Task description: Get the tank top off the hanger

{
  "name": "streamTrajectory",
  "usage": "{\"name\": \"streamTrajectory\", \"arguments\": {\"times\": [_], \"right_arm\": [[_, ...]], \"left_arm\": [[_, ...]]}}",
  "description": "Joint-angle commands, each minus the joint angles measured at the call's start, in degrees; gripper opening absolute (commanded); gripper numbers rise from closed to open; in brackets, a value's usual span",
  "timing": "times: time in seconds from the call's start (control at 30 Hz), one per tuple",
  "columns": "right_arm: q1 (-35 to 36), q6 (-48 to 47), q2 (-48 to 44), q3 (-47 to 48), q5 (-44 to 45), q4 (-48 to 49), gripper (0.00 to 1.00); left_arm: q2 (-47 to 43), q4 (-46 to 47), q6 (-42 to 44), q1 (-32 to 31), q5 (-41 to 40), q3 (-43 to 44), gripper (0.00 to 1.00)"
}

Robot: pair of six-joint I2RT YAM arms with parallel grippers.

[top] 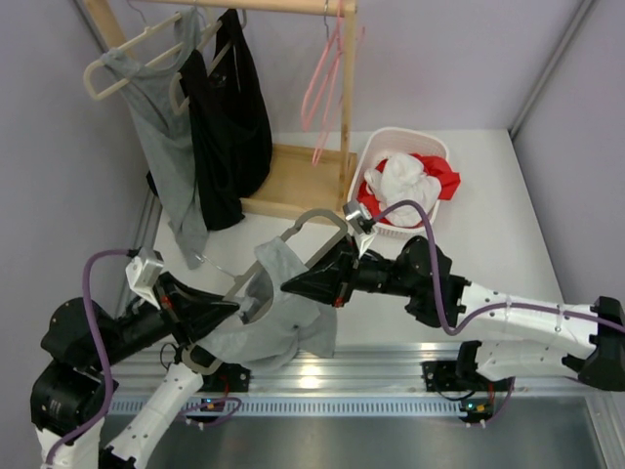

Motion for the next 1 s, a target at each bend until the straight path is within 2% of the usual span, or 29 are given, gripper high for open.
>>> {"name": "streamTrajectory", "arguments": {"times": [0.0, 0.17, 0.33, 0.4, 0.53, 0.57, 0.63, 0.7, 0.77, 0.83, 0.87, 0.9, 0.93, 0.97], "right_arm": [[4.28, -7.01, 1.19, -0.30, 4.28, 1.93, 0.00], [6.92, -6.31, 6.55, 0.67, 4.19, 4.47, 0.00], [7.09, -6.39, 8.14, 0.76, 4.28, 4.83, 0.00], [7.09, -6.92, 7.88, 0.50, 4.63, 4.39, 0.00], [7.09, -8.94, 6.21, 0.32, 6.29, 1.15, 0.00], [7.09, -9.55, 4.90, 0.32, 7.34, -1.38, 0.09], [7.09, -11.57, 3.31, 0.32, 9.80, -3.60, 0.18], [7.09, -13.33, 1.81, 0.67, 10.43, -6.93, 0.43], [7.09, -14.56, 2.60, 3.04, 8.85, -10.18, 0.49], [7.09, -15.18, 3.74, 4.45, 6.40, -12.66, 0.48], [7.09, -15.01, 4.96, 4.54, 5.60, -12.49, 0.35], [7.09, -14.40, 5.41, 4.45, 4.81, -11.27, 0.14], [7.18, -14.04, 5.94, 4.54, 4.46, -11.17, 0.00], [7.18, -13.78, 6.47, 4.45, 4.80, -10.99, 0.00]], "left_arm": [[0.32, 3.23, -1.97, 0.69, -9.65, 4.03, 0.07], [2.17, 4.37, -2.67, 0.69, -4.56, 5.44, 0.13], [1.91, 5.33, -3.55, 0.69, -3.94, 6.93, 0.13], [1.91, 5.60, -3.64, 0.60, -3.93, 7.63, 0.00], [2.17, 5.51, -3.73, 0.60, -5.52, 7.82, 0.00], [2.43, 5.51, -3.64, 0.60, -5.26, 7.55, 0.00], [2.52, 5.60, -3.55, 0.60, -4.99, 7.02, 0.00], [2.44, 5.60, -3.72, 0.69, -5.60, 7.20, 0.00], [2.78, 5.60, -3.73, 0.60, -5.25, 7.55, 0.00], [3.05, 5.60, -3.55, 0.69, -5.08, 7.99, 0.00], [3.14, 5.60, -3.46, 0.69, -5.16, 7.99, 0.00], [3.14, 5.69, -3.38, 0.60, -5.25, 7.99, 0.00], [3.14, 5.60, -3.37, 0.69, -5.25, 8.16, 0.00], [3.14, 5.51, -3.29, 0.69, -5.17, 8.25, 0.00]]}}
